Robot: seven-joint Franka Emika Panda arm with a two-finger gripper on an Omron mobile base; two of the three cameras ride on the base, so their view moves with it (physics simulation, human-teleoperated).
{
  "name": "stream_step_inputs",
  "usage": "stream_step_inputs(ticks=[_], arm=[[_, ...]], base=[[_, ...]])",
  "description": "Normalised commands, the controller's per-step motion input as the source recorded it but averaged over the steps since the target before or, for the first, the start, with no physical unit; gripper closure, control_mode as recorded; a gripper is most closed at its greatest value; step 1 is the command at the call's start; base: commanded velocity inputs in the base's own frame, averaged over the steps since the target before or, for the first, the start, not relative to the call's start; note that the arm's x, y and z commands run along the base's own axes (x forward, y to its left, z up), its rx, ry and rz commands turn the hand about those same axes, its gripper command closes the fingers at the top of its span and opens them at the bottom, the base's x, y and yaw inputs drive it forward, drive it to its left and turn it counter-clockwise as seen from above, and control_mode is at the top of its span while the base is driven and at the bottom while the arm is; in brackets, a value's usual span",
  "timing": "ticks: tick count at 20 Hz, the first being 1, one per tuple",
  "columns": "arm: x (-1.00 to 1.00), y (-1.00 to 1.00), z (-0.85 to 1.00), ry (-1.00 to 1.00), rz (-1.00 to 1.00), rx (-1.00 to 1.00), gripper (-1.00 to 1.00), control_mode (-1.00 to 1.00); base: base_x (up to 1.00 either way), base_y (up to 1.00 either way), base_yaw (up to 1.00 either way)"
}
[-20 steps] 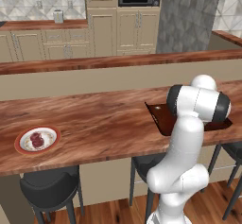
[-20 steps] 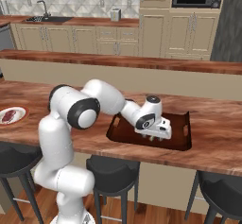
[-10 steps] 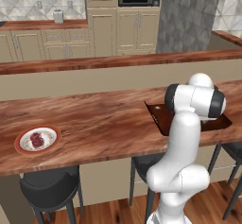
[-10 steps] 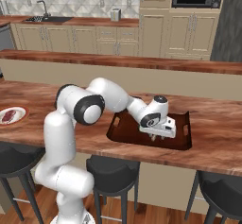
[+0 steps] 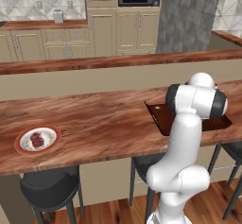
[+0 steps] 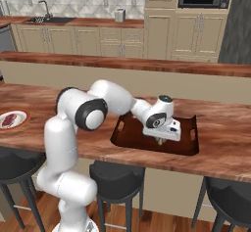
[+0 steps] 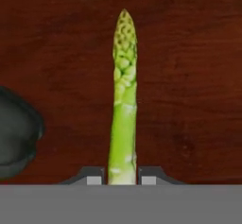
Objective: Create a steak meal by picking up the steak and asparagus from the tray and placing them on the plate. Leave the bell pepper on the tray.
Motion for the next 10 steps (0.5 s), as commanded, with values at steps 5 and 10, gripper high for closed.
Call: stream_step_inputs(ticks=[5, 10], arm=[[-0.65, 0.00, 0.82, -0.04, 0.01, 0.00, 1.00, -1.00], [-0.62, 0.22, 0.98, -0.13, 0.00, 0.01, 1.00, -1.00]], base=[[0.00, 0.00, 0.00], [0.00, 0.00, 0.00]])
